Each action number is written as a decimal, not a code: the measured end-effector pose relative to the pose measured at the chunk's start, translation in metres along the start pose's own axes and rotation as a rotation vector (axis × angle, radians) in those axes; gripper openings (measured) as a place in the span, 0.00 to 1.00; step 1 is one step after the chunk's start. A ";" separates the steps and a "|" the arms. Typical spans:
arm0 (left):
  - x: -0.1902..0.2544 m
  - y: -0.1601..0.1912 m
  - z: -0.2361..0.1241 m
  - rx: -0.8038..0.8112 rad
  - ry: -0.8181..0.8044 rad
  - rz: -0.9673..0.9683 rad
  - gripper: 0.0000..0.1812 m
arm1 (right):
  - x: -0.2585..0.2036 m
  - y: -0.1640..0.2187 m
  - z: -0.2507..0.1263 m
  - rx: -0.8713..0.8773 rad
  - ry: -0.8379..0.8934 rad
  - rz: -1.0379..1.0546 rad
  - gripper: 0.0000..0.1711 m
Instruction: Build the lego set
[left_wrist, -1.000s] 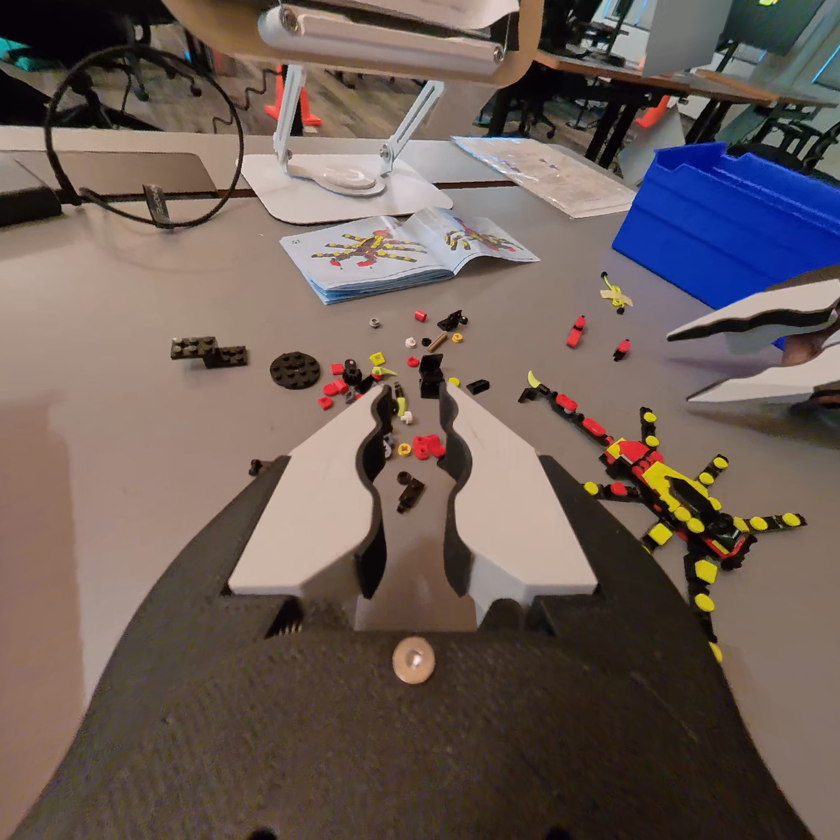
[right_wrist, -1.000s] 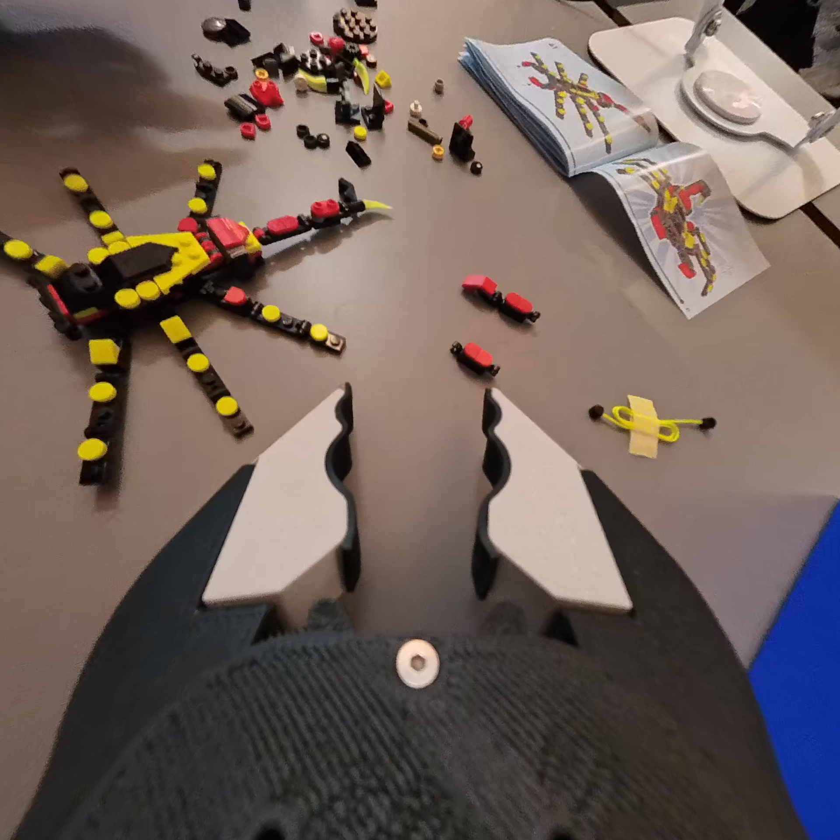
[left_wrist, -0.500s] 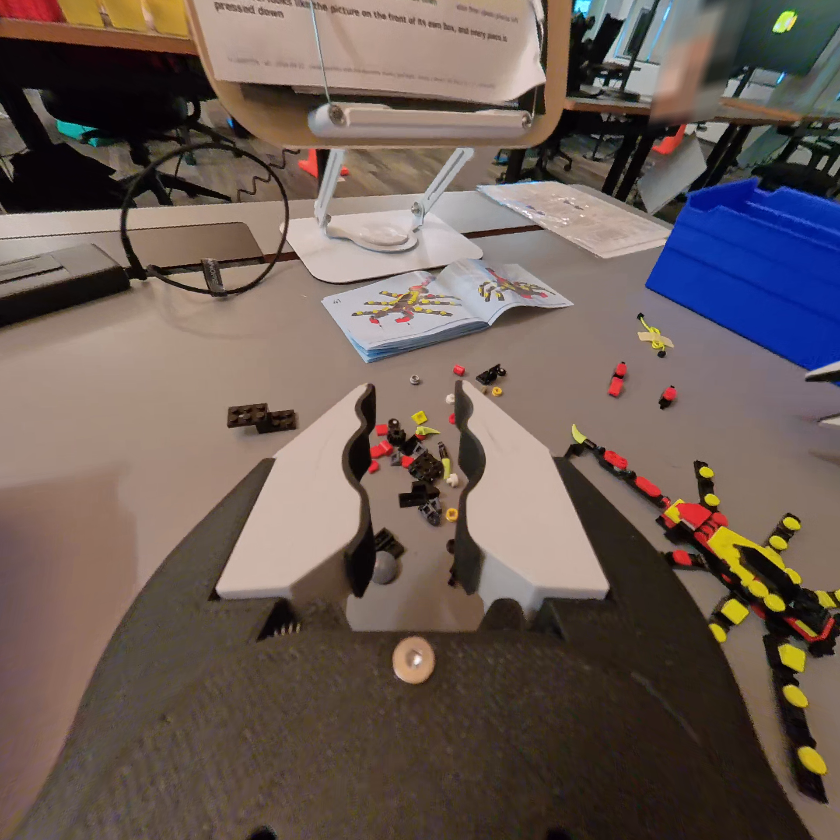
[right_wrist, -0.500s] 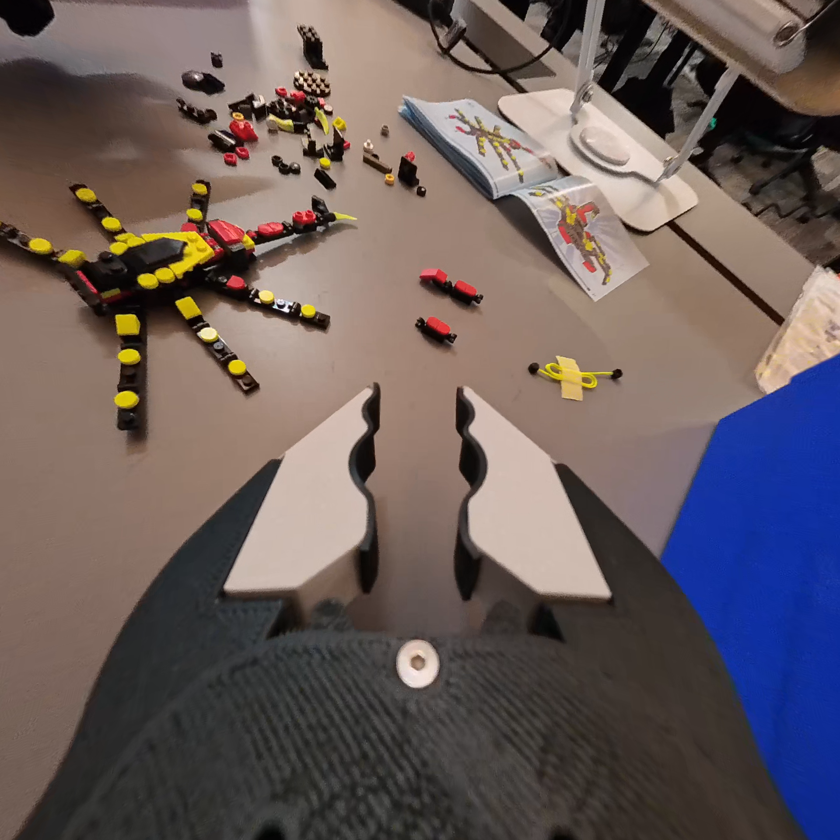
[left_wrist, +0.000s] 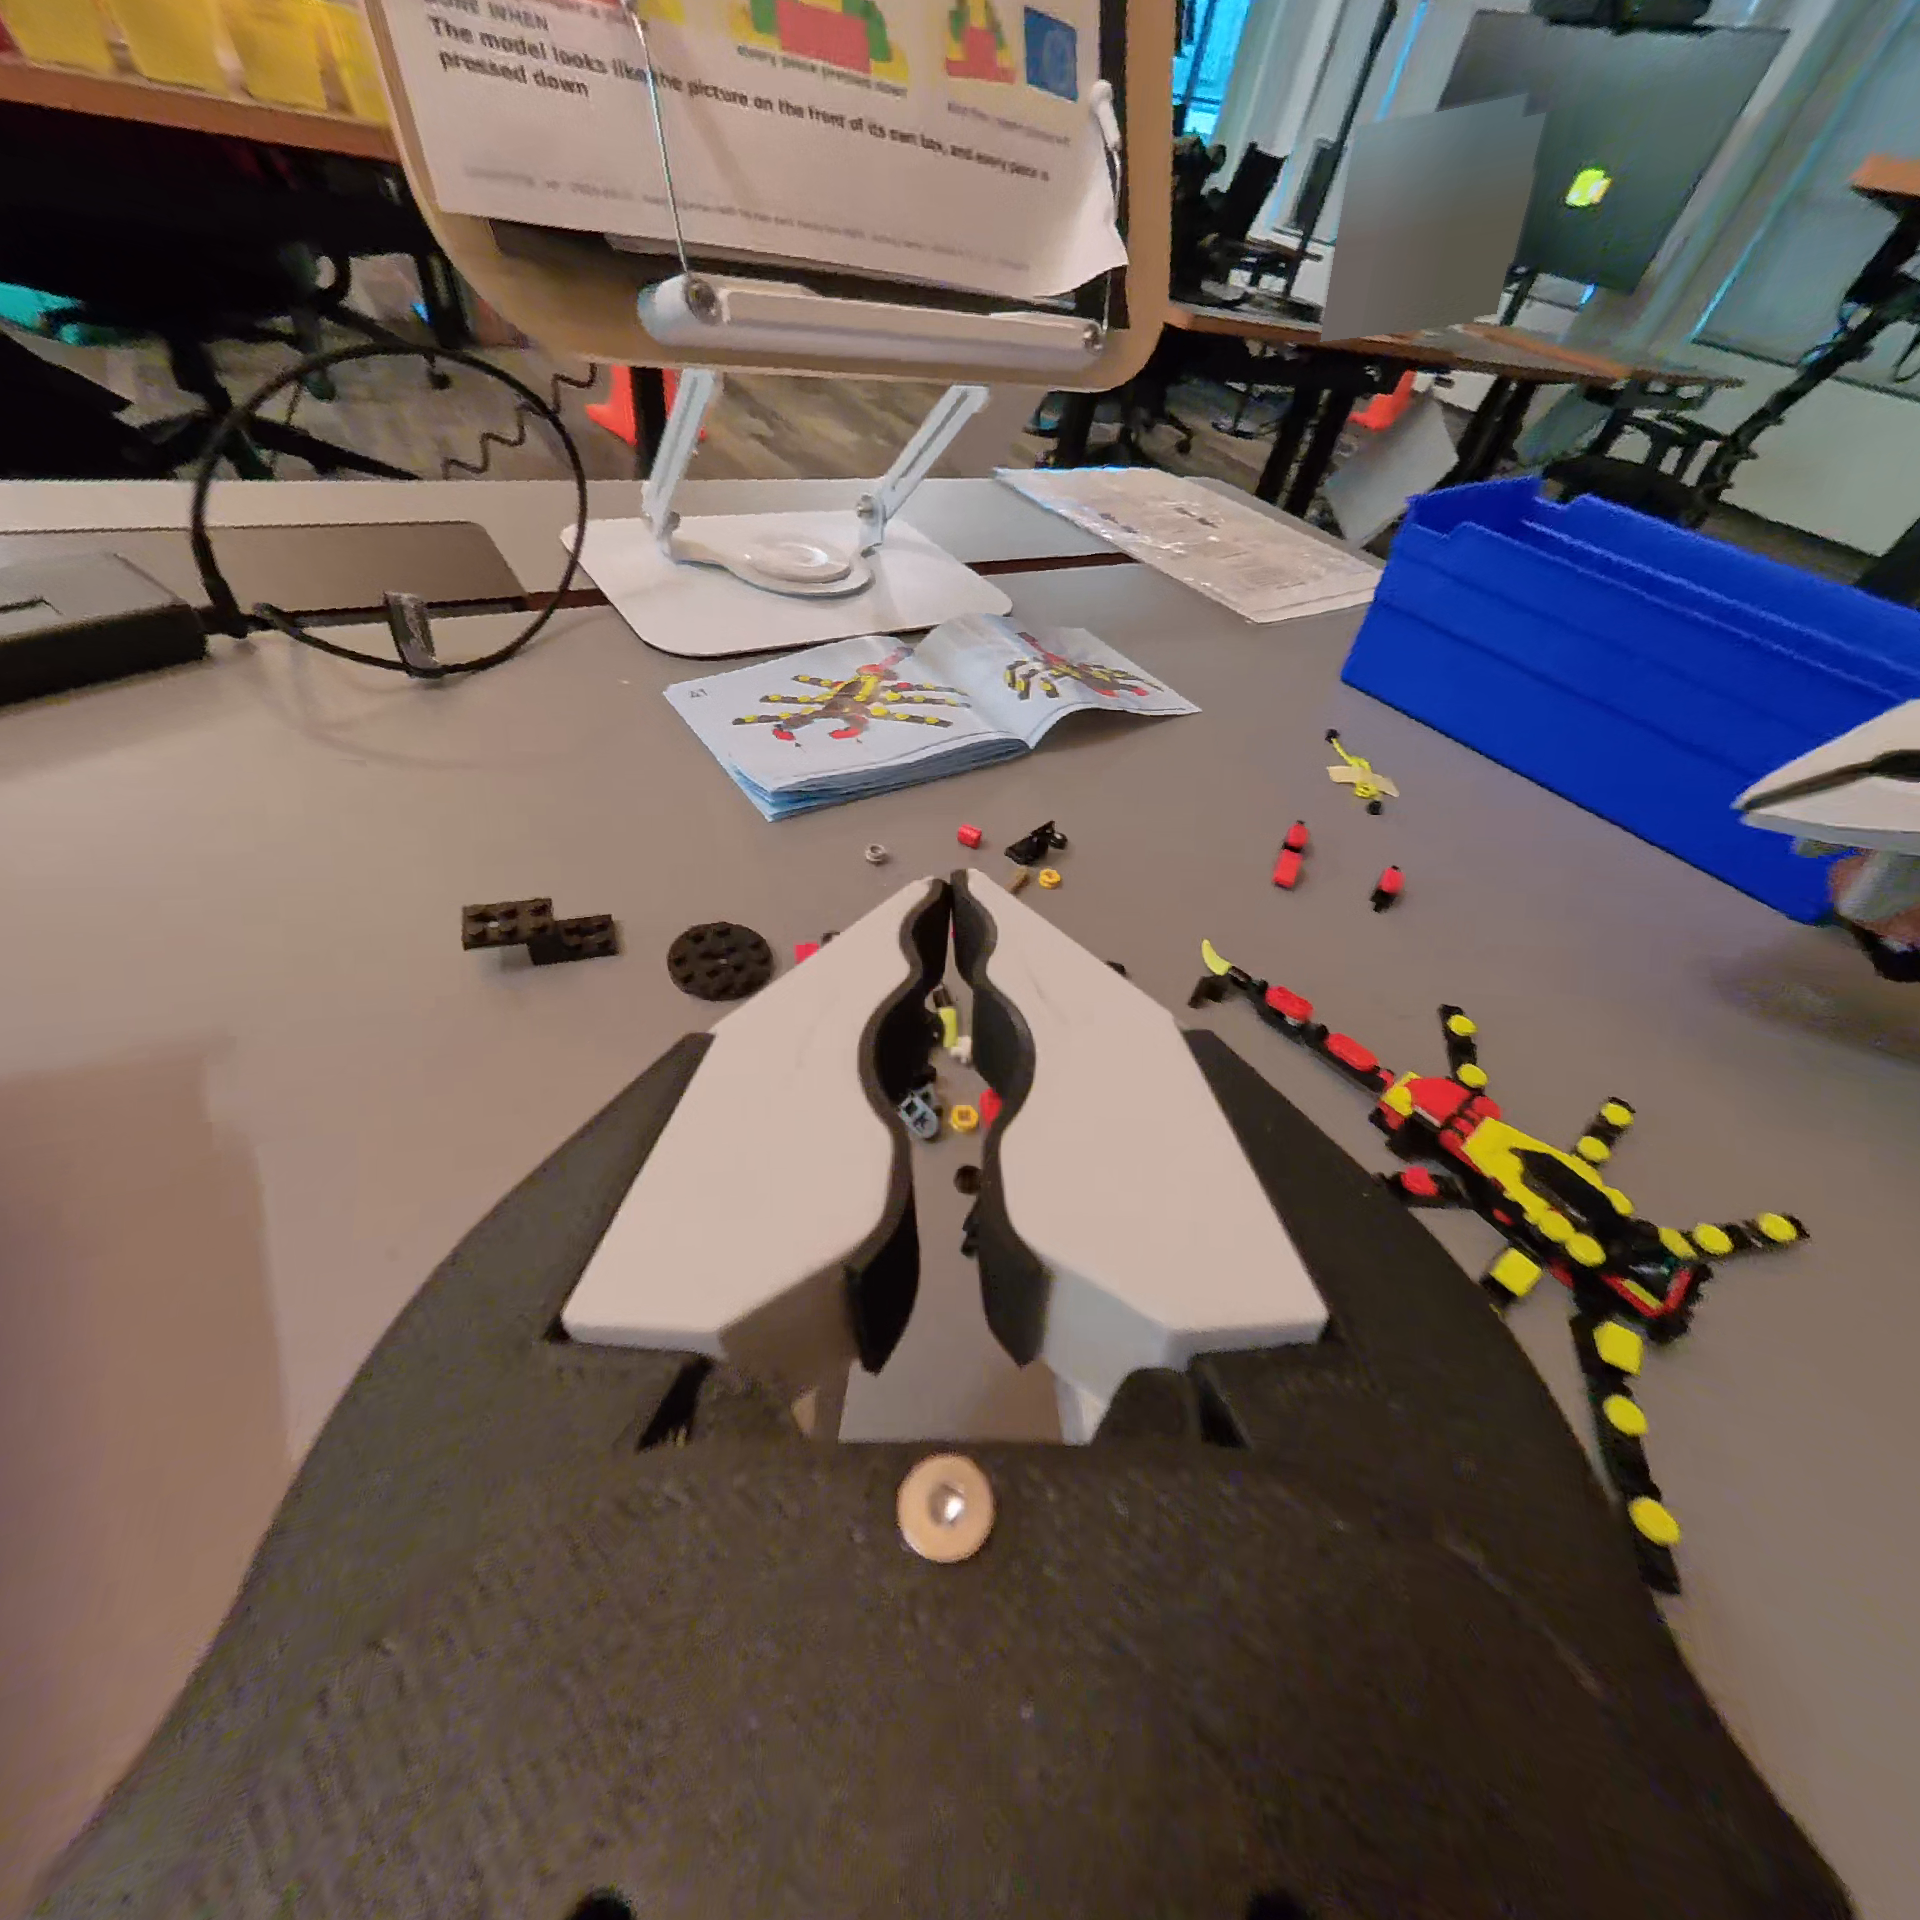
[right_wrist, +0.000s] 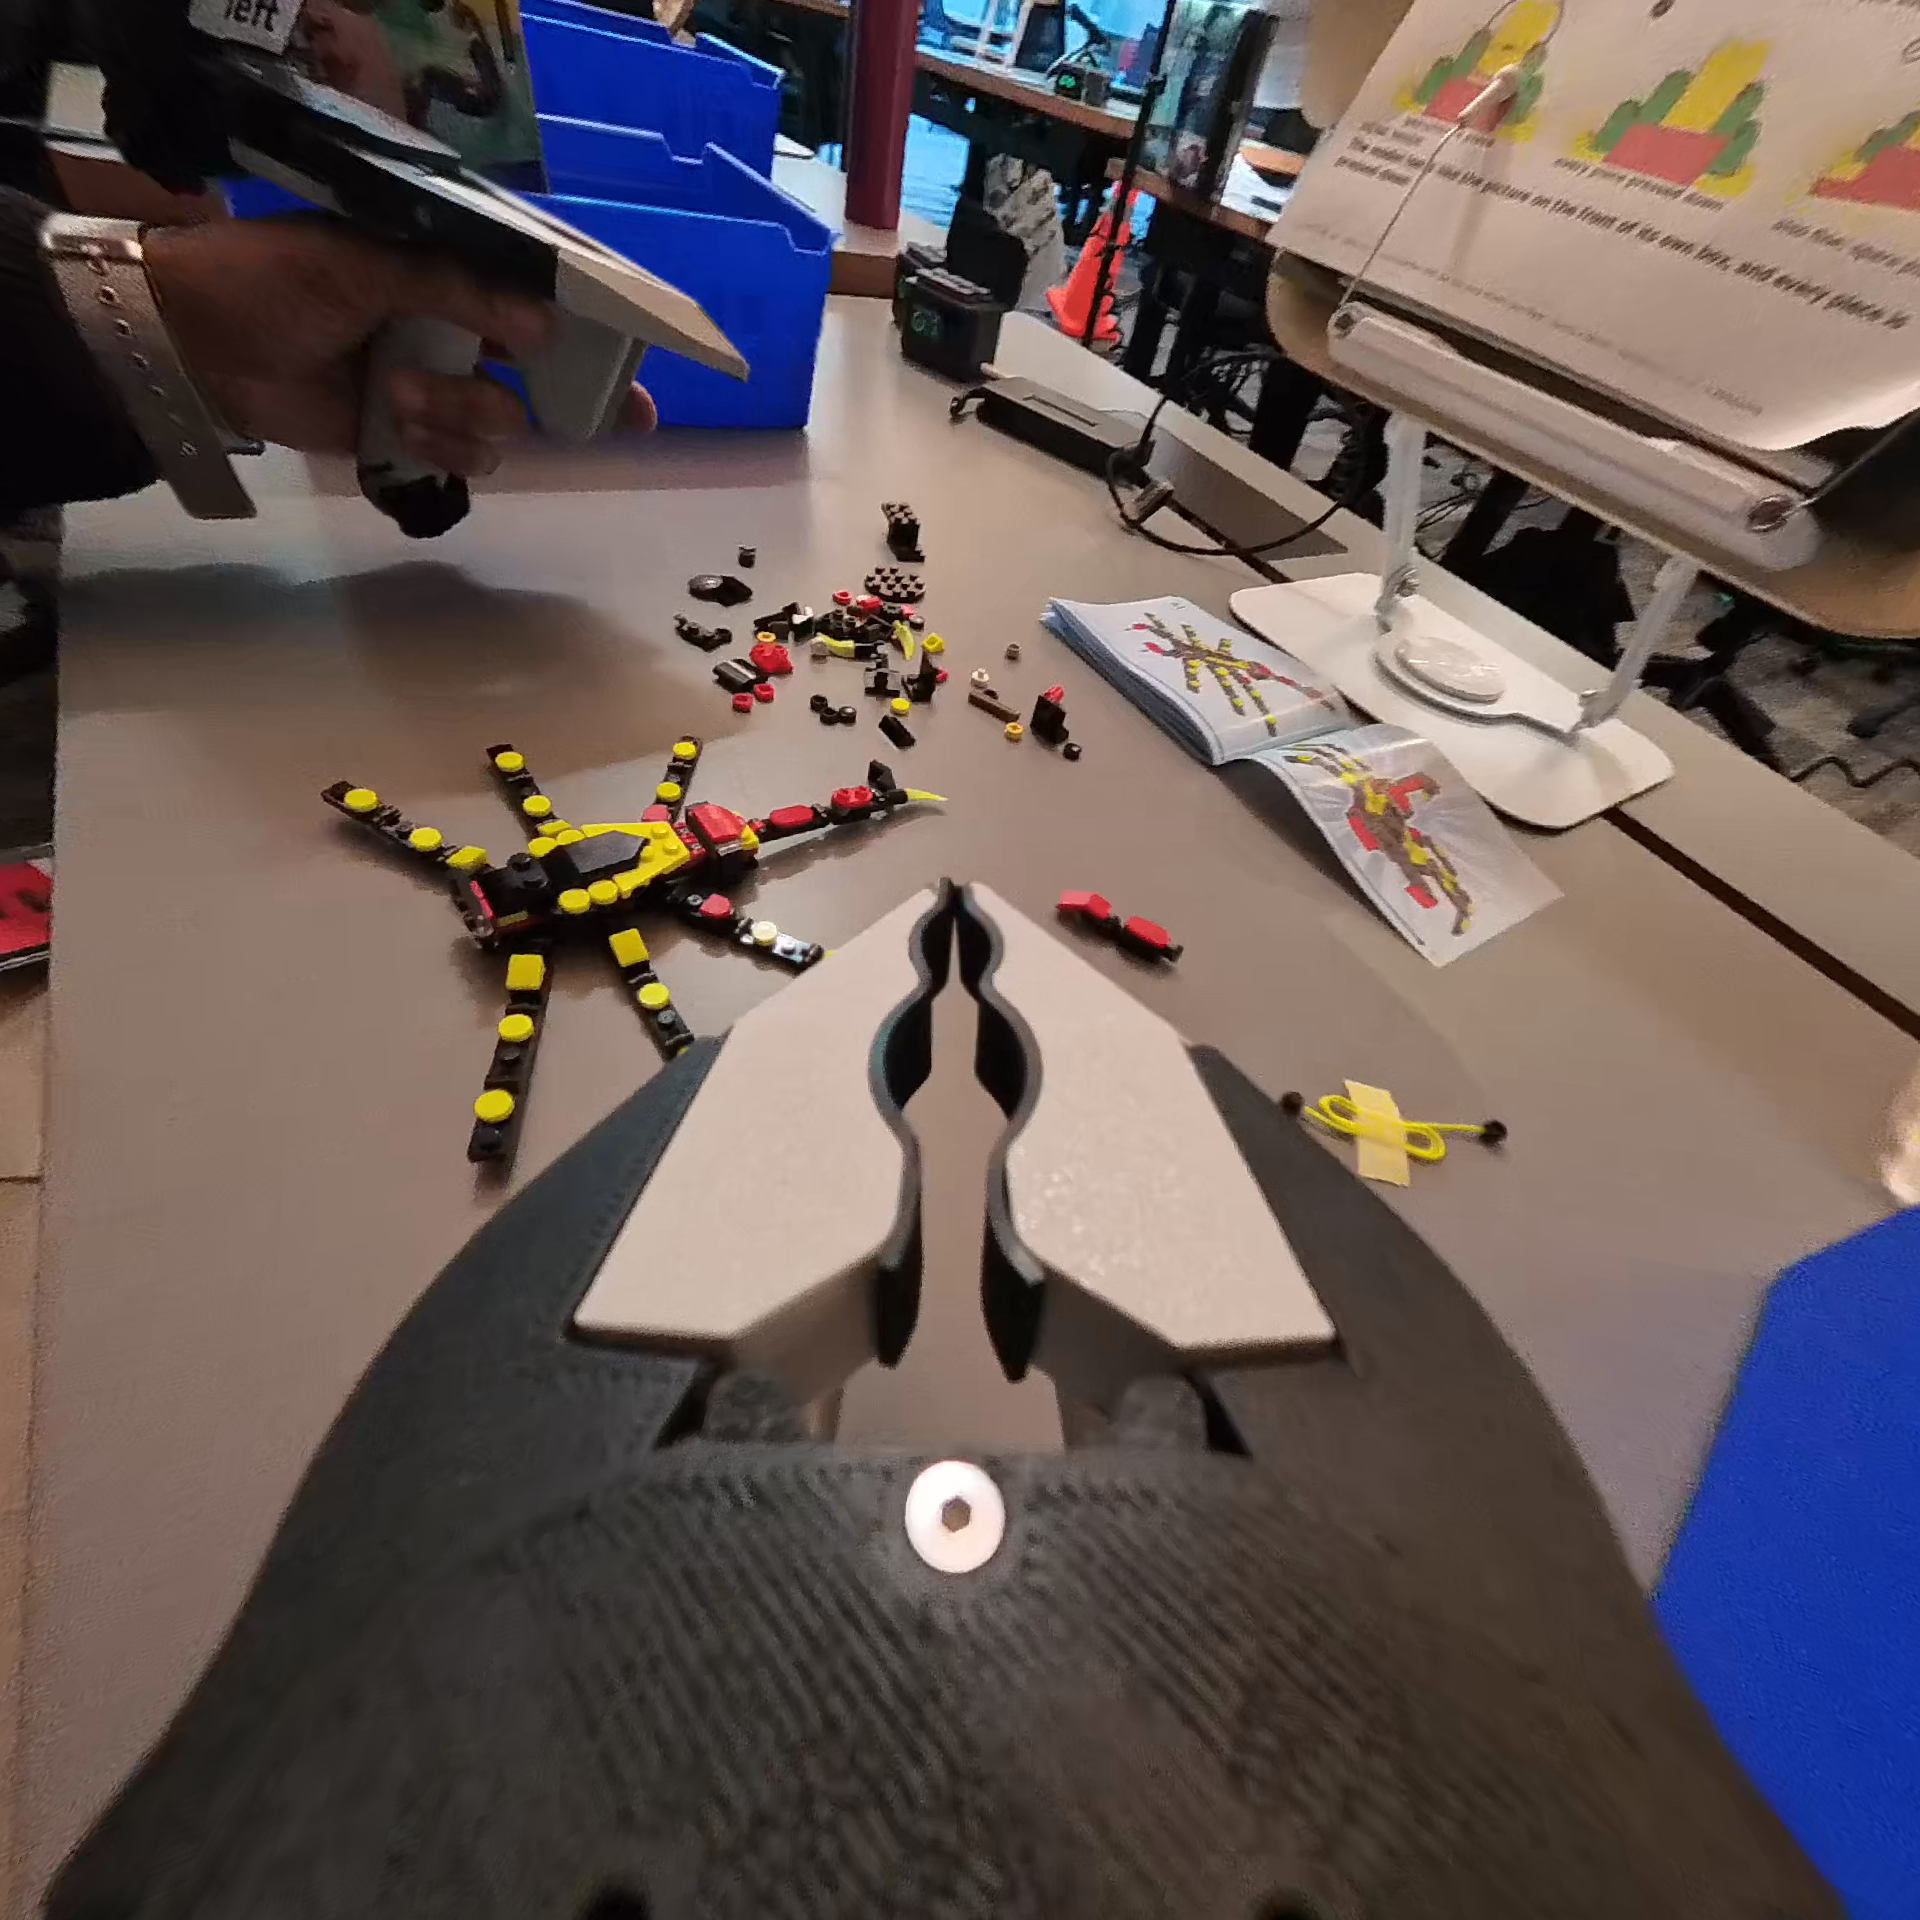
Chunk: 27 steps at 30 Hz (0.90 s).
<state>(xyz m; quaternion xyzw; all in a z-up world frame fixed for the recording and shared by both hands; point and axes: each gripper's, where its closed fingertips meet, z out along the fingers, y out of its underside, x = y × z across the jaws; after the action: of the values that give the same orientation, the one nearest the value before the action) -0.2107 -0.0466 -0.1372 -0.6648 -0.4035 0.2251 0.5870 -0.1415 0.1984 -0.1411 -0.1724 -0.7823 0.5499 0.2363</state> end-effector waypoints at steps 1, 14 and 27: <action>0.001 0.002 -0.002 -0.006 0.011 -0.007 0.00 | -0.001 0.001 0.003 -0.003 -0.018 0.008 0.00; -0.016 0.031 -0.028 -0.114 -0.096 0.048 0.00 | 0.006 -0.016 0.037 0.076 -0.103 0.092 0.00; -0.005 -0.029 -0.030 0.167 -0.028 -0.018 0.00 | 0.056 -0.043 0.040 0.200 -0.019 0.123 0.00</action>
<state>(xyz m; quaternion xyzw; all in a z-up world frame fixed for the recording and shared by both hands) -0.1980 -0.0693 -0.1037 -0.6068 -0.3973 0.2618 0.6367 -0.2104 0.1824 -0.1019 -0.1904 -0.7136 0.6405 0.2105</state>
